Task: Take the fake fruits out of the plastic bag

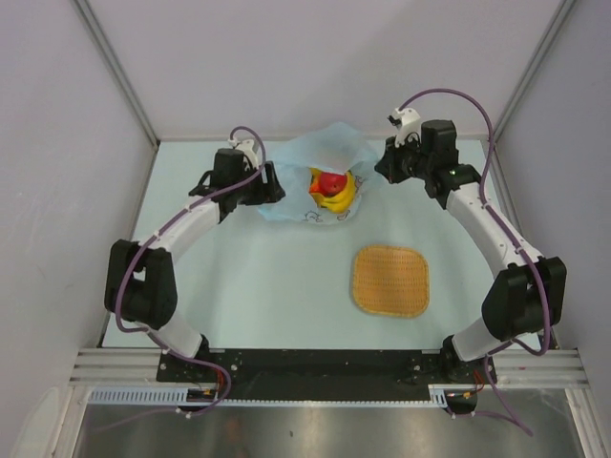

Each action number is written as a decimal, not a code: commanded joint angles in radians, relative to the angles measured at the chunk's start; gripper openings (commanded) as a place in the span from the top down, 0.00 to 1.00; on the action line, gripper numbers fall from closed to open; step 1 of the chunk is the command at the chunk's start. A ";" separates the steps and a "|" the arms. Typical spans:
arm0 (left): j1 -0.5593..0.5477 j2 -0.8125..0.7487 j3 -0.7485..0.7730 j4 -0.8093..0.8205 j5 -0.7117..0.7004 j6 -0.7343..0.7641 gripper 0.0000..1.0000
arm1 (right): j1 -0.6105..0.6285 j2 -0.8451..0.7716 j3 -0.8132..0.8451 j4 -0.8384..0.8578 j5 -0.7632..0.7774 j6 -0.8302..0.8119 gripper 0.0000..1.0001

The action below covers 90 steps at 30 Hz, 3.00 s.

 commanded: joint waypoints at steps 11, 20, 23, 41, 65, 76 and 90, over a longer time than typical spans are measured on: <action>-0.029 -0.246 -0.105 0.002 0.291 0.105 1.00 | 0.045 -0.108 0.048 0.008 0.195 -0.195 0.32; -0.030 -0.144 -0.032 -0.023 0.292 0.096 0.95 | 0.321 -0.081 0.051 -0.032 -0.028 -0.434 0.18; -0.026 -0.143 -0.027 -0.027 0.275 0.082 0.89 | 0.359 -0.023 0.053 -0.035 -0.083 -0.525 0.40; -0.003 -0.129 0.013 -0.026 0.323 0.085 1.00 | 0.372 0.426 0.303 -0.153 -0.098 -0.603 0.68; 0.026 -0.118 0.027 -0.052 0.331 0.135 1.00 | 0.329 0.715 0.511 -0.348 0.180 -0.977 0.29; 0.026 -0.088 0.044 -0.015 0.355 0.101 0.99 | 0.343 0.587 0.629 -0.563 0.081 -1.002 0.88; 0.026 -0.031 0.128 0.054 0.354 0.070 0.98 | 0.269 0.559 1.008 -0.821 -0.499 -0.249 0.95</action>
